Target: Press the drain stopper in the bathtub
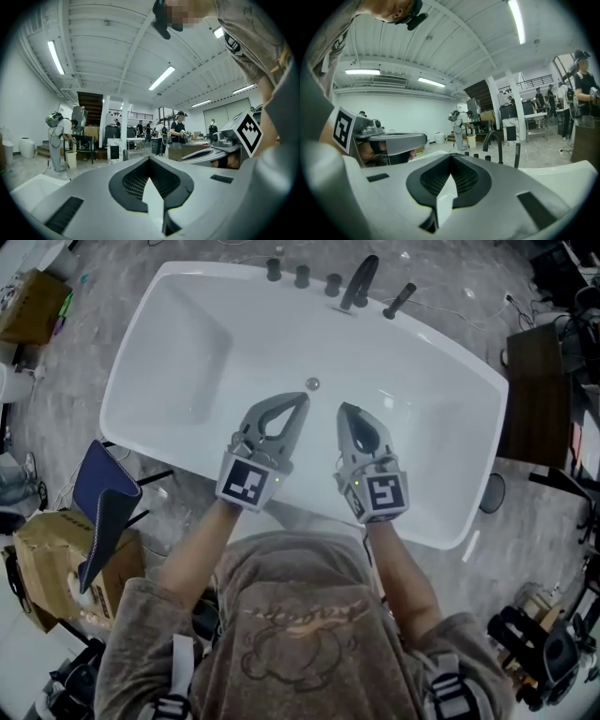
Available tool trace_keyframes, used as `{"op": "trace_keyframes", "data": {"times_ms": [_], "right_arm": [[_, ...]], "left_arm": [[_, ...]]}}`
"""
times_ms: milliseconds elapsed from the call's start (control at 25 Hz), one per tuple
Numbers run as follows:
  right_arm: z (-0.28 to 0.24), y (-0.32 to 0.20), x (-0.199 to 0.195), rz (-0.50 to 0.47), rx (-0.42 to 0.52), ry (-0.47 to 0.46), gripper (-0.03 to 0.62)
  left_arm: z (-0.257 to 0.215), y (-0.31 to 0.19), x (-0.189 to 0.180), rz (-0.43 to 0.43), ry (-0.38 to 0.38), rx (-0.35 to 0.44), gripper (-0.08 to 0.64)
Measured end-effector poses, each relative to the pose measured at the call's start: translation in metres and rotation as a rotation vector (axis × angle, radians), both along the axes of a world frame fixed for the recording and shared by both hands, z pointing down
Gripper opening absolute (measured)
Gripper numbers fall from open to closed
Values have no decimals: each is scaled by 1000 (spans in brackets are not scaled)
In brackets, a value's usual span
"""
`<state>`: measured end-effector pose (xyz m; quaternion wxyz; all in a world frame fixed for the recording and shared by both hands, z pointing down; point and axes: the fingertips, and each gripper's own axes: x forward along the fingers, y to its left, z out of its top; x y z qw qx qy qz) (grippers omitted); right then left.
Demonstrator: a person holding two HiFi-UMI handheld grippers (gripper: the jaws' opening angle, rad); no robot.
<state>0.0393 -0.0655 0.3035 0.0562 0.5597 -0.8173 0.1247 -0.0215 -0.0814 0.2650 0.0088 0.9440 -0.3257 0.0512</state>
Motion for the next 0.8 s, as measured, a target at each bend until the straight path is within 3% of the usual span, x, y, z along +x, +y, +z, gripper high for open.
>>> {"op": "trace_keyframes", "data": {"times_ms": [440,800], "right_arm": [[54,-32,-7,106,-10,-18,0],[115,-65,-15,76,-1,-14,-1]], "left_arm": [[61,-34,-6,71,23,-43,5],[116,-62,-3,108,46,3,5]]}}
